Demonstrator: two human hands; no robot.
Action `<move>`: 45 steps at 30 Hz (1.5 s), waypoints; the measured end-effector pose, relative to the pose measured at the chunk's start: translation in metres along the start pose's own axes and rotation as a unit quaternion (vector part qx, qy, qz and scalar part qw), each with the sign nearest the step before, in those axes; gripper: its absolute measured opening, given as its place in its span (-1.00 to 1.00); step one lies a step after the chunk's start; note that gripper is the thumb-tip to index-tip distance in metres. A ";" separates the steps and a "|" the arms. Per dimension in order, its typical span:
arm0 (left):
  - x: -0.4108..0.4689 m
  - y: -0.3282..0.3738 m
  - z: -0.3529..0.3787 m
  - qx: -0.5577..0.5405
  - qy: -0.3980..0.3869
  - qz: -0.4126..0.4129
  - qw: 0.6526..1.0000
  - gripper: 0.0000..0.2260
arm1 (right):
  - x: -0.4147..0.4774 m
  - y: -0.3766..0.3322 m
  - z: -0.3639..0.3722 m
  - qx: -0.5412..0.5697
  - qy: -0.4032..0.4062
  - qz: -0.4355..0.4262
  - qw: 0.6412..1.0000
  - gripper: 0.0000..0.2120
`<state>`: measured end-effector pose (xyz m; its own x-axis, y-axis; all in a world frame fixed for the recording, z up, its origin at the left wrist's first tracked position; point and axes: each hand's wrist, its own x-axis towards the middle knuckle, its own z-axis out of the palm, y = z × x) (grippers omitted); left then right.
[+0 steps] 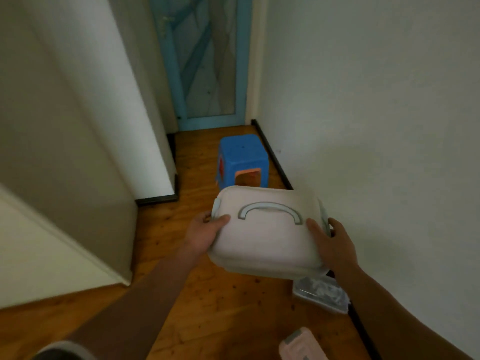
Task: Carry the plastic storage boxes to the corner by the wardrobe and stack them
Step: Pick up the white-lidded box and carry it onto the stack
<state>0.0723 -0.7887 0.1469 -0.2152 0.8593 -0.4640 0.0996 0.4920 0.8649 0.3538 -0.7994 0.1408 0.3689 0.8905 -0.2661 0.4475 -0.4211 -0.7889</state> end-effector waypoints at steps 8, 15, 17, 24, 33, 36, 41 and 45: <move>-0.037 -0.022 -0.062 -0.063 0.091 -0.003 0.994 -0.49 | -0.011 -0.037 0.052 -0.001 -0.094 -0.061 0.994 -0.22; -0.063 -0.052 -0.110 -0.074 0.178 -0.041 0.981 -0.42 | -0.029 -0.062 0.098 0.006 -0.185 -0.103 0.977 -0.34; -0.075 -0.061 -0.129 -0.089 0.208 -0.053 0.973 -0.43 | -0.040 -0.074 0.117 -0.005 -0.212 -0.114 0.971 -0.35; -0.107 -0.089 -0.187 -0.126 0.290 -0.068 0.946 -0.43 | -0.077 -0.106 0.177 -0.041 -0.274 -0.149 0.949 -0.33; -0.142 -0.125 -0.262 -0.166 0.338 -0.083 0.923 -0.38 | -0.133 -0.144 0.251 -0.069 -0.338 -0.188 0.920 -0.28; -0.150 -0.131 -0.286 -0.181 0.344 -0.086 0.917 -0.38 | -0.151 -0.159 0.274 -0.076 -0.349 -0.202 0.912 -0.31; -0.167 -0.142 -0.340 -0.207 0.376 -0.083 0.900 -0.40 | -0.189 -0.191 0.323 -0.084 -0.372 -0.222 0.897 -0.32; -0.186 -0.155 -0.383 -0.216 0.402 -0.078 0.886 -0.43 | -0.224 -0.214 0.363 -0.077 -0.400 -0.244 0.880 -0.34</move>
<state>-0.2749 -1.0781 0.1727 -0.8336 0.3226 -0.4483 -0.3366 0.3468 0.8755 -0.1203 -0.8465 0.1684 -0.5615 0.7826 -0.2688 0.5208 0.0819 -0.8497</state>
